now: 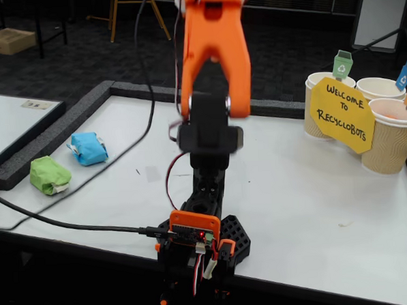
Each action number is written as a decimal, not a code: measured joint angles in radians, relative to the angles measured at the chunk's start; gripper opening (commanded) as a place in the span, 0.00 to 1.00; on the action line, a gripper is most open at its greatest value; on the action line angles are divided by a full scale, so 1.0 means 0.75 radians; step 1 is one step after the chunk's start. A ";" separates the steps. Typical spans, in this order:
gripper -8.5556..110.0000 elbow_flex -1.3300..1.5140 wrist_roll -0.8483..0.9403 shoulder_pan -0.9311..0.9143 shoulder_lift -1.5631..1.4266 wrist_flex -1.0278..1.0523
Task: Sort rubbish by color.
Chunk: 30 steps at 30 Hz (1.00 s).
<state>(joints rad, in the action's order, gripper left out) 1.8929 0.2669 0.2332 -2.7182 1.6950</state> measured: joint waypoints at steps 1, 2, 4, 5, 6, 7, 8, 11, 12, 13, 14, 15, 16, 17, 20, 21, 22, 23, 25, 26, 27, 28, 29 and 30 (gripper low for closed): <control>0.07 0.004 0.000 0.006 -0.037 0.006; 0.07 0.004 0.000 0.016 -0.072 0.012; 0.07 0.004 0.000 0.051 -0.131 0.027; 0.07 0.004 0.000 0.074 -0.155 0.027; 0.07 0.004 0.000 0.096 -0.172 0.027; 0.07 0.004 0.000 0.121 -0.188 0.027; 0.07 0.004 0.000 0.149 -0.198 0.031; 0.07 0.004 0.000 0.258 -0.209 0.045; 0.07 0.004 0.000 0.313 -0.209 0.047; 0.07 0.004 0.000 0.370 -0.209 0.049; 0.07 0.004 0.000 0.430 -0.209 0.049; 0.07 0.004 0.000 0.485 -0.209 0.049; 0.07 0.006 0.000 0.528 -0.209 0.045; 0.07 0.010 0.000 0.558 -0.209 0.033; 0.07 0.072 0.000 0.640 -0.211 -0.020; 0.07 0.104 0.000 0.677 -0.211 -0.045; 0.07 0.131 0.000 0.710 -0.211 -0.061; 0.07 0.155 0.000 0.749 -0.205 -0.078; 0.07 0.186 0.000 0.837 -0.178 -0.104; 0.07 0.198 0.000 0.879 -0.157 -0.112; 0.07 0.209 0.000 0.922 -0.135 -0.123; 0.07 0.223 0.000 0.963 -0.104 -0.131; 0.07 0.233 0.000 0.994 -0.067 -0.145; 0.07 0.243 0.000 1.027 -0.020 -0.157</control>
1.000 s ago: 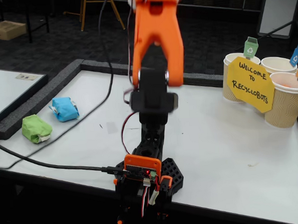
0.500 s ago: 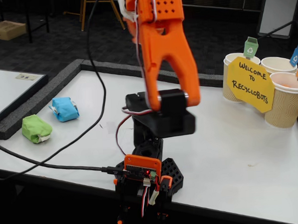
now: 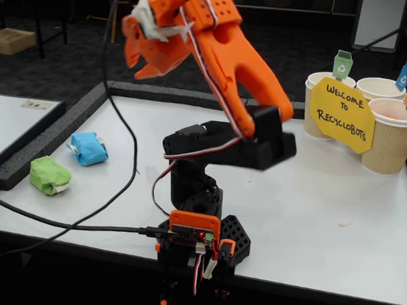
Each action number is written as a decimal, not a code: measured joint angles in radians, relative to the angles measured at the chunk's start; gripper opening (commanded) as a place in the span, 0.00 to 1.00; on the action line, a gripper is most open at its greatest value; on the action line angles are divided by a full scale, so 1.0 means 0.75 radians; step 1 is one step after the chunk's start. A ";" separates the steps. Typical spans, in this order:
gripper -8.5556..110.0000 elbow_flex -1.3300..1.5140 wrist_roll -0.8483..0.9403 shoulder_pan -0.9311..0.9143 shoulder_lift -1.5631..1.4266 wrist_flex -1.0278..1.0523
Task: Sort rubbish by color.
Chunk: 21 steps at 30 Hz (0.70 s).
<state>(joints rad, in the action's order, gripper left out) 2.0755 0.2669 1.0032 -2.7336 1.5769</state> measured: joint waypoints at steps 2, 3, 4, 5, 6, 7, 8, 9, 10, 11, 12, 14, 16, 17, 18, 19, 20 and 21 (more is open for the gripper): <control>0.07 0.006 0.000 0.065 0.106 -0.027; 0.07 0.006 0.000 0.100 0.157 -0.037; 0.07 0.006 0.000 0.137 0.211 -0.045; 0.07 0.006 0.000 0.178 0.278 -0.049; 0.07 0.004 0.000 0.221 0.354 -0.049; 0.07 -0.008 0.000 0.260 0.430 -0.047; 0.07 -0.027 0.000 0.295 0.511 -0.047; 0.07 -0.051 0.000 0.329 0.597 -0.047; 0.07 -0.078 0.000 0.356 0.685 -0.047; 0.07 -0.102 0.000 0.376 0.777 -0.047; 0.07 -0.123 0.000 0.391 0.861 -0.047; 0.07 -0.149 0.010 0.403 1.008 -0.049; 0.07 -0.160 0.045 0.405 1.090 -0.061; 0.07 -0.164 0.067 0.405 1.119 -0.072; 0.07 -0.184 0.090 0.403 1.152 -0.076; 0.08 -0.213 0.110 0.403 1.188 -0.080; 0.09 -0.245 0.131 0.397 1.225 -0.080; 0.10 -0.276 0.151 0.389 1.256 -0.080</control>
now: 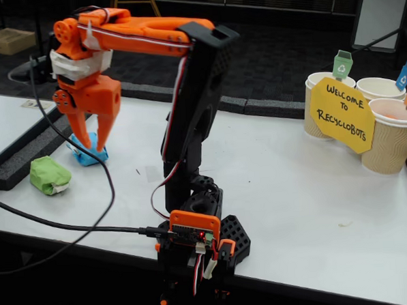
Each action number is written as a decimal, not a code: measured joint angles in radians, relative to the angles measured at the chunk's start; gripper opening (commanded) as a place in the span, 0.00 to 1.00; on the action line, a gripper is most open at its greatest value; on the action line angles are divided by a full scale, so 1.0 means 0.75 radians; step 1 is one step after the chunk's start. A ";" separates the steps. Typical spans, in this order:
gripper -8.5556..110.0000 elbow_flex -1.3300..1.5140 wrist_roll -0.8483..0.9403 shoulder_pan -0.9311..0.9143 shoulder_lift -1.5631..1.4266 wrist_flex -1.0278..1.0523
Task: Sort rubbish by color.
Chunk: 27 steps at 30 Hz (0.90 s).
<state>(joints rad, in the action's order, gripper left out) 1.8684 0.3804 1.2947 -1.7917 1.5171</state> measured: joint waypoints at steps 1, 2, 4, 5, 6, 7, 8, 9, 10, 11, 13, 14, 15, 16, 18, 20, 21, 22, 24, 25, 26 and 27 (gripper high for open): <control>0.12 -0.022 0.018 -0.006 0.029 0.000; 0.13 -0.035 0.039 -0.012 0.045 0.000; 0.15 -0.043 0.086 -0.014 0.059 -0.012; 0.15 -0.047 0.110 -0.014 0.059 -0.020; 0.16 -0.051 0.137 -0.014 0.059 -0.027; 0.16 -0.055 0.168 -0.018 0.059 -0.037; 0.16 -0.061 0.196 -0.022 0.059 -0.049; 0.17 -0.065 0.225 -0.035 0.059 -0.063; 0.17 -0.067 0.260 -0.051 0.059 -0.078; 0.17 -0.074 0.290 -0.074 0.063 -0.092; 0.17 -0.086 0.358 -0.117 0.080 -0.108; 0.17 -0.090 0.395 -0.135 0.084 -0.110; 0.17 -0.092 0.434 -0.149 0.090 -0.108; 0.17 -0.094 0.477 -0.160 0.094 -0.104; 0.17 -0.102 0.575 -0.168 0.106 -0.092; 0.15 -0.108 0.669 -0.170 0.112 -0.088; 0.15 -0.115 0.714 -0.170 0.112 -0.088; 0.15 -0.125 0.755 -0.170 0.115 -0.084; 0.15 -0.153 0.830 -0.170 0.115 -0.084; 0.17 -0.172 0.863 -0.170 0.115 -0.084; 0.19 -0.190 0.886 -0.170 0.115 -0.084; 0.19 -0.207 0.900 -0.170 0.115 -0.084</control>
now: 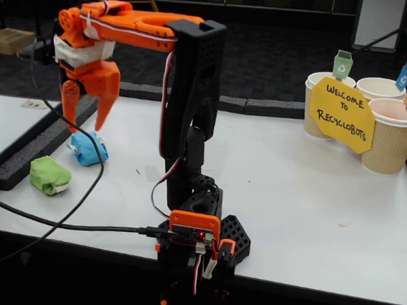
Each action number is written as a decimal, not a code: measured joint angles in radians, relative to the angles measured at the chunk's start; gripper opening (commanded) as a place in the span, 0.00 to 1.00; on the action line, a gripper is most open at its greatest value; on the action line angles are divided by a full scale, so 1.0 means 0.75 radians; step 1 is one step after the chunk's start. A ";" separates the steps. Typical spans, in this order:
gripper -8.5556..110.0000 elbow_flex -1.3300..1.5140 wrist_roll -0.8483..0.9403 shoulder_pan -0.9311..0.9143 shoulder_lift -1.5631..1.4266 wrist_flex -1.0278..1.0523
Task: Sort rubbish by color.
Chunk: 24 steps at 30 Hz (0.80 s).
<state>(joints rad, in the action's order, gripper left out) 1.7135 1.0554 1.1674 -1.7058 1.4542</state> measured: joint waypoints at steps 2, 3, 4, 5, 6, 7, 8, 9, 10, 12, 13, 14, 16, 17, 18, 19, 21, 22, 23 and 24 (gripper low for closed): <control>0.20 -0.041 0.027 0.000 0.016 0.000; 0.20 -0.067 0.035 -0.002 0.039 0.000; 0.20 -0.098 0.041 -0.006 0.072 0.000; 0.20 -0.129 0.045 -0.012 0.106 0.000; 0.21 -0.155 0.047 -0.020 0.137 -0.002; 0.21 -0.180 0.049 -0.033 0.168 -0.008; 0.22 -0.200 0.049 -0.043 0.196 -0.014; 0.23 -0.217 0.049 -0.055 0.223 -0.020; 0.23 -0.235 0.049 -0.067 0.252 -0.025; 0.24 -0.260 0.049 -0.088 0.301 -0.029; 0.25 -0.268 0.049 -0.098 0.319 -0.029; 0.25 -0.272 0.049 -0.110 0.335 -0.029; 0.26 -0.280 0.049 -0.135 0.368 -0.029; 0.26 -0.284 0.049 -0.147 0.389 -0.029; 0.27 -0.292 0.049 -0.160 0.407 -0.029; 0.28 -0.297 0.049 -0.174 0.425 -0.029; 0.29 -0.309 0.049 -0.196 0.460 -0.029; 0.29 -0.315 0.049 -0.205 0.477 -0.029; 0.29 -0.323 0.049 -0.211 0.493 -0.029; 0.29 -0.331 0.049 -0.217 0.511 -0.029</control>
<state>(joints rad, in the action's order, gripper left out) 1.4650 1.0922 1.0048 -1.3223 1.4327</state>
